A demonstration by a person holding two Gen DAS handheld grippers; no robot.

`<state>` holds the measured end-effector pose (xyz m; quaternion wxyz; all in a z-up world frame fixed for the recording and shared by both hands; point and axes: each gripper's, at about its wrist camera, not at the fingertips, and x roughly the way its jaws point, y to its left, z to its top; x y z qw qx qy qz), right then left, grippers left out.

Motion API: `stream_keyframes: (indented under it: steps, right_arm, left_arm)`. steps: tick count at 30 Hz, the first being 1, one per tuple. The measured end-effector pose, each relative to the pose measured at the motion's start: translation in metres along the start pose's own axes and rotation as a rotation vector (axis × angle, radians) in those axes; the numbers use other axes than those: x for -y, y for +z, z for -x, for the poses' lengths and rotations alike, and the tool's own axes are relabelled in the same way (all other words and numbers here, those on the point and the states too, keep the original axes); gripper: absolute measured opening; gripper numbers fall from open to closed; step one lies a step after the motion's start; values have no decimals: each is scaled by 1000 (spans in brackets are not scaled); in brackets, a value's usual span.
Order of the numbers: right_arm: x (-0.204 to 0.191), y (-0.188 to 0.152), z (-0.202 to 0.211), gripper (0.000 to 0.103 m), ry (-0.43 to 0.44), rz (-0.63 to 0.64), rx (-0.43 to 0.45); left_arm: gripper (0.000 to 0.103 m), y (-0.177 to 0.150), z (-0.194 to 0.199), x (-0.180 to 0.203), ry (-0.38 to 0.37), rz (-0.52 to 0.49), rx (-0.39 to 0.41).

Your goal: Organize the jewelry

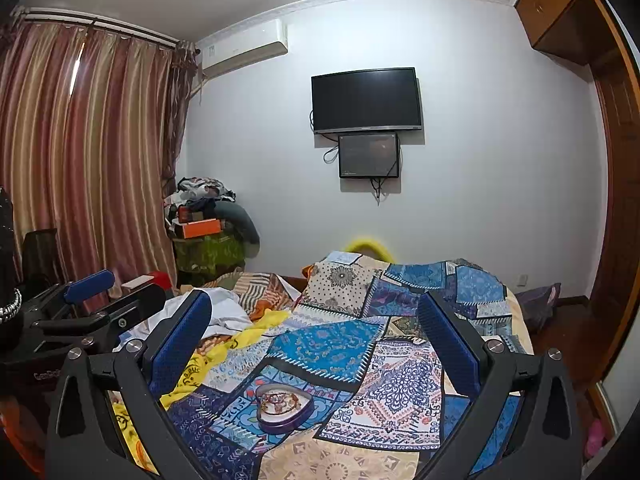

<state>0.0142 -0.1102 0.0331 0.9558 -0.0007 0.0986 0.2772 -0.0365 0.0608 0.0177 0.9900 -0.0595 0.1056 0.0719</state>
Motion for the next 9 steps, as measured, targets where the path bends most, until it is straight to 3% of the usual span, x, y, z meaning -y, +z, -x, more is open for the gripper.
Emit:
stream_keyframes:
  steps: [9]
  right_arm:
    - [2,-3,-5,102,-4,-3,-16]
  left_arm:
    - [103,0,-1,-3,0,-1,-2]
